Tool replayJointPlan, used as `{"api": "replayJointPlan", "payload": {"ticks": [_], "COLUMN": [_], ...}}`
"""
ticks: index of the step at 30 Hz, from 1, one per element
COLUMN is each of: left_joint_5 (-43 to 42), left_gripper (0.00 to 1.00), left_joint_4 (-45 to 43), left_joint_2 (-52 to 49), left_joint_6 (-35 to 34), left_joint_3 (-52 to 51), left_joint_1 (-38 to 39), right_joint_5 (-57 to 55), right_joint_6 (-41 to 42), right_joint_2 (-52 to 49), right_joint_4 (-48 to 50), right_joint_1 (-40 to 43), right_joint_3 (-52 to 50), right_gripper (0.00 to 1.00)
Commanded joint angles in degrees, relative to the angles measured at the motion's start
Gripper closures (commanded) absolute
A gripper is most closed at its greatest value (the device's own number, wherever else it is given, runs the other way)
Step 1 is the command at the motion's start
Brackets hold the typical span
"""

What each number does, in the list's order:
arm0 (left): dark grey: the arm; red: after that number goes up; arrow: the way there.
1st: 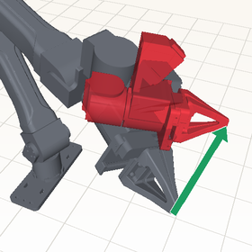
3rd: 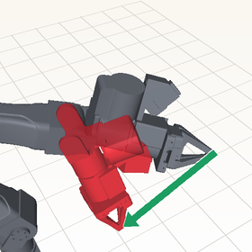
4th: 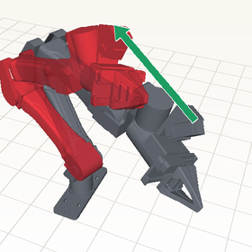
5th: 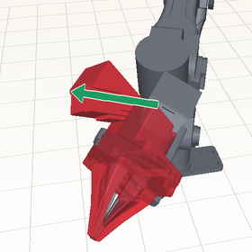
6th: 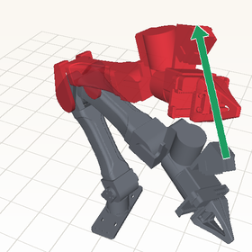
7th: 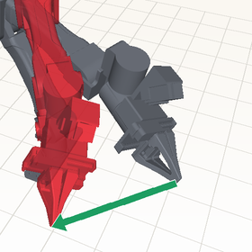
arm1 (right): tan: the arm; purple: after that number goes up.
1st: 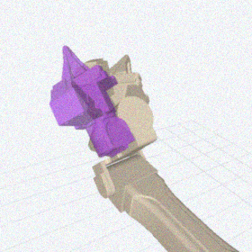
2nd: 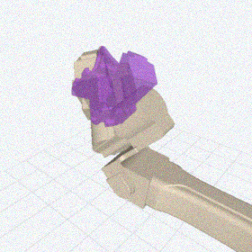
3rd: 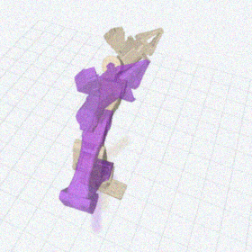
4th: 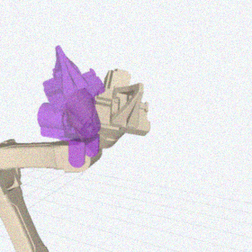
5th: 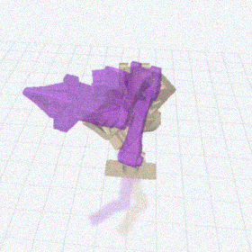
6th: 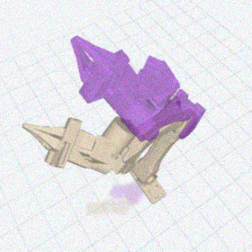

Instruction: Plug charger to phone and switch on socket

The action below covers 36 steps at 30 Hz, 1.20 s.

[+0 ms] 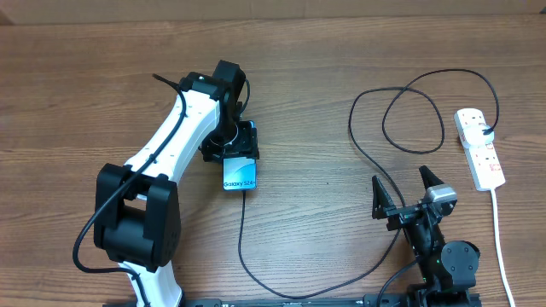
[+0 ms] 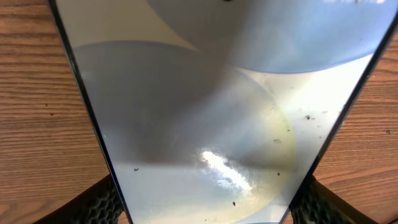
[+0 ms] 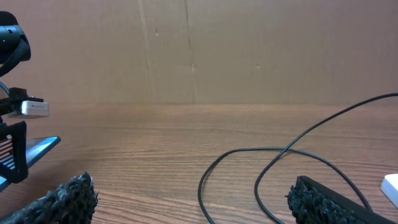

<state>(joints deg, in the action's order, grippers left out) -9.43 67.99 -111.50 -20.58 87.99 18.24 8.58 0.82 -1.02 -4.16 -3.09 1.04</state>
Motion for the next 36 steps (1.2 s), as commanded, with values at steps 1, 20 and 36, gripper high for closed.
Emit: {"api": "replayJointPlan", "payload": {"ticks": [1, 20, 36], "left_joint_5": [-1.14, -2.01, -14.93], "left_gripper": [0.34, 0.34, 0.36], "left_joint_4": [0.44, 0.26, -3.37], "left_joint_2": [1.27, 1.49, 1.70], "left_joint_6": [1.31, 1.33, 4.39], "left_joint_3": [0.02, 0.02, 0.02], "left_joint_1": [-0.26, -0.28, -0.79], "right_joint_5": [-0.44, -0.42, -0.42], "right_joint_6": [-0.26, -0.26, -0.26], "right_joint_2": [0.02, 0.02, 0.02], "right_joint_4": [0.17, 0.17, 0.17], "right_joint_1": [-0.17, -0.17, -0.17], "right_joint_3": [-0.55, -0.55, -0.55], "right_gripper": [0.00, 0.00, 0.00]}}
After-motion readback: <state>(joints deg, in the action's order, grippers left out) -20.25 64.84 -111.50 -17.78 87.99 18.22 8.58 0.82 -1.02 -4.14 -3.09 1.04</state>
